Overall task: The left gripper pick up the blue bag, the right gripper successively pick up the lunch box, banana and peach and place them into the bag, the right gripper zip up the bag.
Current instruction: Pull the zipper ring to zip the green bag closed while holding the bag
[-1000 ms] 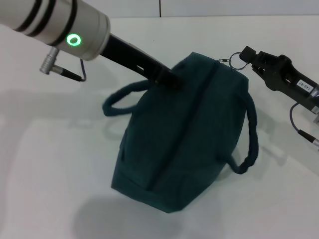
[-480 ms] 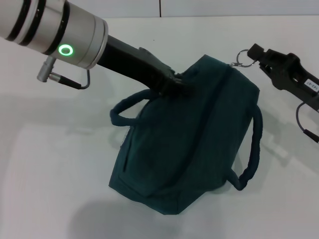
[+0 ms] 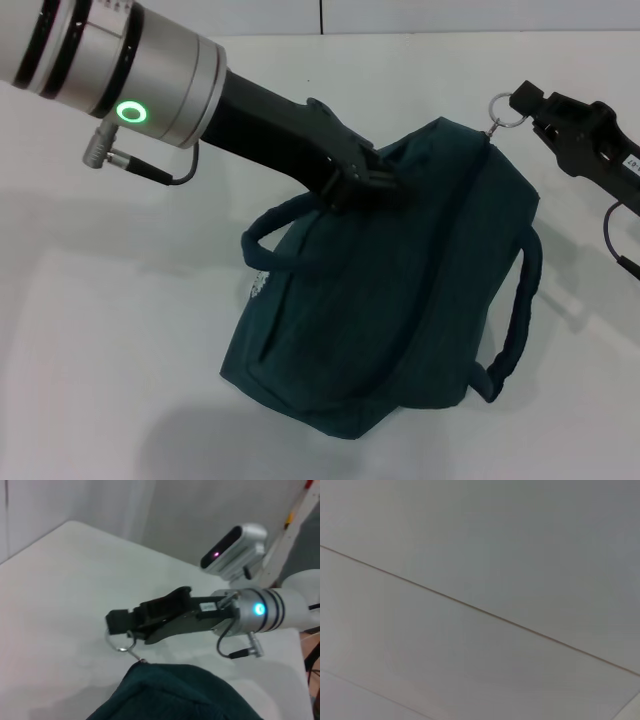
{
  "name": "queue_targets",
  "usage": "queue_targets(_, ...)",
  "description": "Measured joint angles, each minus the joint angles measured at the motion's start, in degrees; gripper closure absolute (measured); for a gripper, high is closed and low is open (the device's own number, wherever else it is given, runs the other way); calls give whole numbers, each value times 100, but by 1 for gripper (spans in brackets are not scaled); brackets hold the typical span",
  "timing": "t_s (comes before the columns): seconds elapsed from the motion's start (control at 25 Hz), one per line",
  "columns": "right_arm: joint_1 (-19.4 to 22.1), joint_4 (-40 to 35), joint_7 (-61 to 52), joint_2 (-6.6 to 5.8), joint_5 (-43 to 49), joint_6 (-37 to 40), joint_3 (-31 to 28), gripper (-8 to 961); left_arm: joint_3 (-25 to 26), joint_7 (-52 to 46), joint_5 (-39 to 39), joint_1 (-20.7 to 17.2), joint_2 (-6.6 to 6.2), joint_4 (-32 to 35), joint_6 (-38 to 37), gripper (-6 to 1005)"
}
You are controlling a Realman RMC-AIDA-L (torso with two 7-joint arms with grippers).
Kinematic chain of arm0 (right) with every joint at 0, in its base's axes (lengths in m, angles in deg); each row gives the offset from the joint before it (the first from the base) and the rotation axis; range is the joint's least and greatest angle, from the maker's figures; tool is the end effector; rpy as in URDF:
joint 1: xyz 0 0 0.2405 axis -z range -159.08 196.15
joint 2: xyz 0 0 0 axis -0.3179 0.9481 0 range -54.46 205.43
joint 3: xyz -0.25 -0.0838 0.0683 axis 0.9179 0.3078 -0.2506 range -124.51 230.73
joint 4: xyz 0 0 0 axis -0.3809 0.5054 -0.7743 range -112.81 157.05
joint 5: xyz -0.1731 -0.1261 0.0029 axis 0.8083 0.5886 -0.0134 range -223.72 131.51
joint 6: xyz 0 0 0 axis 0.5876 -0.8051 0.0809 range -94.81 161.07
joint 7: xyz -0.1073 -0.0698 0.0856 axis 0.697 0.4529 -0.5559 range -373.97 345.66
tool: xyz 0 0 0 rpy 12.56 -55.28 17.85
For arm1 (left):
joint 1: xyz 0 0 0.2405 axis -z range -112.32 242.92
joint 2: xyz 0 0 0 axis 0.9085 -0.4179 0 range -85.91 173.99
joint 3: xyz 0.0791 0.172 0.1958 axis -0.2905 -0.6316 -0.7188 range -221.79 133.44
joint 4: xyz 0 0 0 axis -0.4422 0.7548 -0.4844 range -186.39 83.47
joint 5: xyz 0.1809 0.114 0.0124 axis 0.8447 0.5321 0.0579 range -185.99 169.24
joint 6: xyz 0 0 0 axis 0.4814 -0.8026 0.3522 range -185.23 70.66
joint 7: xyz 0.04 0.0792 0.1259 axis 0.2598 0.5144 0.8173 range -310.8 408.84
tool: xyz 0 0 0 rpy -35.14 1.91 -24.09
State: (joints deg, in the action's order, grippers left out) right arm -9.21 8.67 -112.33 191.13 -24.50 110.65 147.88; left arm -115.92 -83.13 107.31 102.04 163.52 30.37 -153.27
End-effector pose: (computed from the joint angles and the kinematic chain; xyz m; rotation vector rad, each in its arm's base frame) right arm 0.2685 0.3540 -0.0316 -1.8752 1.6224 1.6152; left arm -0.0949 0.3461 -0.0030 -3.0599 -0.5602 -0.2341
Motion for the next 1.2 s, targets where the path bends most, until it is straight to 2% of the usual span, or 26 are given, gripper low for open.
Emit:
queue_targets(0.48, -46, 138, 12, -1, 18, -178, -5, 828, 250, 530, -695, -121, -16, -7, -234, 885)
queue_targets(1.2, -104, 139, 20, 20, 35, -210, 10, 818, 521, 540, -613, -83, -13, -352, -115, 924)
